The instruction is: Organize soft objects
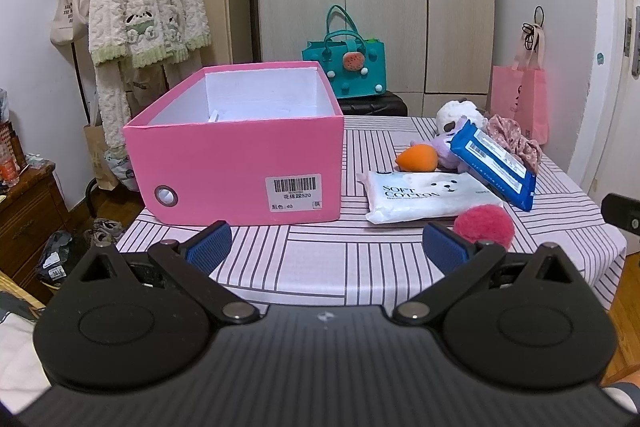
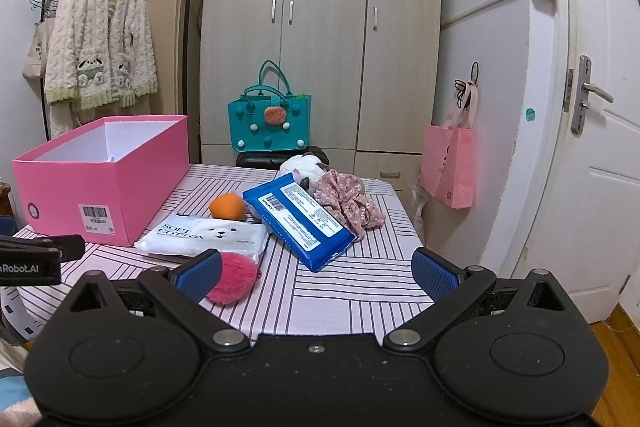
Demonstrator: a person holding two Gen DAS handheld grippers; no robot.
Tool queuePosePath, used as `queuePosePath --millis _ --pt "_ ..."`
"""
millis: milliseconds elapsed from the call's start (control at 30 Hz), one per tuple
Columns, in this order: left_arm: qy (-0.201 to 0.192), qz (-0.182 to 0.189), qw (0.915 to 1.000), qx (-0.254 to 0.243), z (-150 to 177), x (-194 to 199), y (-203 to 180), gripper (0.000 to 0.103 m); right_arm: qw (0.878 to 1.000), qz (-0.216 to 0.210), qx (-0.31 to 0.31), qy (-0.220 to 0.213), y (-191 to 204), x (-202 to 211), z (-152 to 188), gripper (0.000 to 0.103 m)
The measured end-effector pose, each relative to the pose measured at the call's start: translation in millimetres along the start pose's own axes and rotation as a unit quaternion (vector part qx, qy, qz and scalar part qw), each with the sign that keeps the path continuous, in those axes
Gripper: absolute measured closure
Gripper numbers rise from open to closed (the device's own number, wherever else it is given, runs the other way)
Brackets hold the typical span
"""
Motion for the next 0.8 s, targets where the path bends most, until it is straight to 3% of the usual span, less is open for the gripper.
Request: queuePosePath --millis 800 --pt "-0.002 -0.004 0.9999 0.011 1.3 -1.3 7.1 0.0 1.0 -0.01 0.014 -0.003 3.1 -6.5 -0.3 0.001"
Point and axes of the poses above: each gripper's, at about its wrist camera, not at the fingertips, and x roughly against the way its jaws point, y to its left, z to its underside, the point moved 5 cm from there along -x, roughly the way its jaws point, and after that the axes turned 2 degrees about x, right-handed, at the moved point
